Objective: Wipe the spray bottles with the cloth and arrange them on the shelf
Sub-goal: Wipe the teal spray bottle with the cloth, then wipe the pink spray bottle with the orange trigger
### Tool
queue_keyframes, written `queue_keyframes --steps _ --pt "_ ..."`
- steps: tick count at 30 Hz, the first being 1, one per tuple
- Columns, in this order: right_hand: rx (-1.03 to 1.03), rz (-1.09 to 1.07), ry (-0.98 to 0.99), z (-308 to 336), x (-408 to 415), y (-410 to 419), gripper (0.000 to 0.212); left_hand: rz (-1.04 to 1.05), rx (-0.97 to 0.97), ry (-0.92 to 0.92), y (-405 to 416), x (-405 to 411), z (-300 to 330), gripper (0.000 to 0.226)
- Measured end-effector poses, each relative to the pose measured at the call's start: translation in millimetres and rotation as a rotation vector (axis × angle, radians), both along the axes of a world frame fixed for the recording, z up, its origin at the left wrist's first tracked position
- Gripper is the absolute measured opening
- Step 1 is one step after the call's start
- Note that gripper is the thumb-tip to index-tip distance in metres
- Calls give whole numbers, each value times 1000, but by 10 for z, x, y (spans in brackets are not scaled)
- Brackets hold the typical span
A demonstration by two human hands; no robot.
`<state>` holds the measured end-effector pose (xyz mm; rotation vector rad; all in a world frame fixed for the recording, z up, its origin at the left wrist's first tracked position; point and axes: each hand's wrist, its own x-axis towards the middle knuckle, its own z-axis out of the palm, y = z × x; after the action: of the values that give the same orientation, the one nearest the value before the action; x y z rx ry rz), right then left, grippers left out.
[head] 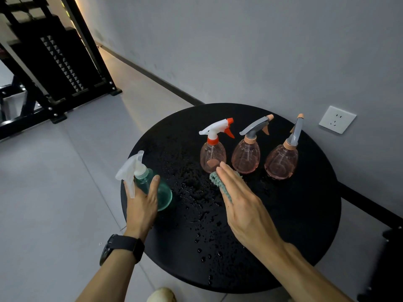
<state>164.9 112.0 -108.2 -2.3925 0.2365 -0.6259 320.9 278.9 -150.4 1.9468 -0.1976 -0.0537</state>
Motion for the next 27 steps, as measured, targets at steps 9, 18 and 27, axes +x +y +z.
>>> queue_keyframes --steps 9,18,27 --pt "9 5 11 7 1 6 51 9 26 -8 18 17 -85 56" --pt "-4 12 12 -1 -10 3 51 -23 34 11 41 26 -164 64" --pt "-12 6 -15 71 -20 -1 49 -47 104 44 111 -96 -150 85"
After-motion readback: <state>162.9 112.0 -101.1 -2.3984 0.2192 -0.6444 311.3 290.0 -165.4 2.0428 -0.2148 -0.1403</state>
